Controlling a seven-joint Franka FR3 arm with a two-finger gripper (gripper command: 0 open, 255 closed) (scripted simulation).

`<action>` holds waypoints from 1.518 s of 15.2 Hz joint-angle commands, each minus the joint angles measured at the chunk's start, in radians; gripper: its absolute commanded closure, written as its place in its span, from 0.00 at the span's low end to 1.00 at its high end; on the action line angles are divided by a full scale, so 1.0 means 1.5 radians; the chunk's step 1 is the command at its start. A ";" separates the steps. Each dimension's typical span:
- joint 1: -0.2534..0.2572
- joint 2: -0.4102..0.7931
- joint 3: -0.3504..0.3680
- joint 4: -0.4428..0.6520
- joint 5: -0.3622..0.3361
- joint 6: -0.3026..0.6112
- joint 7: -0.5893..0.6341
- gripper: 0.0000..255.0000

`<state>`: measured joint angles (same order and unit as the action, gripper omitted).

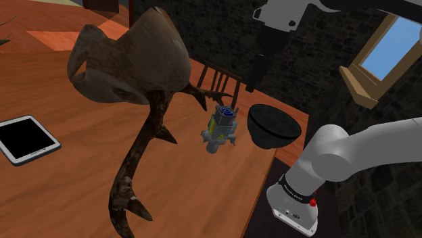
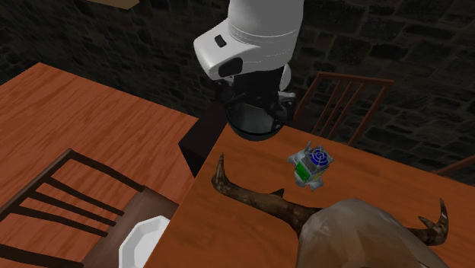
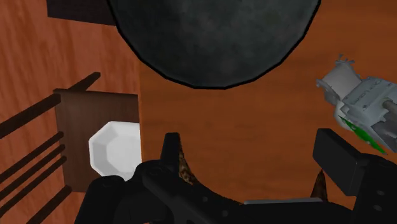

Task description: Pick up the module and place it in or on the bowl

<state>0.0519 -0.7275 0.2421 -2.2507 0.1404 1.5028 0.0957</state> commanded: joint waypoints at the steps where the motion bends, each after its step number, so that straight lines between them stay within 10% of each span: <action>1: 0.005 0.011 0.034 0.014 0.014 -0.004 0.041 0.00; 11: 0.000 0.155 0.216 0.152 0.042 -0.005 0.252 0.00; 23: 0.008 0.135 0.219 0.069 0.053 0.058 0.244 0.00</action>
<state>0.0639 -0.5246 0.5712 -2.1458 0.2202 1.5895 0.4617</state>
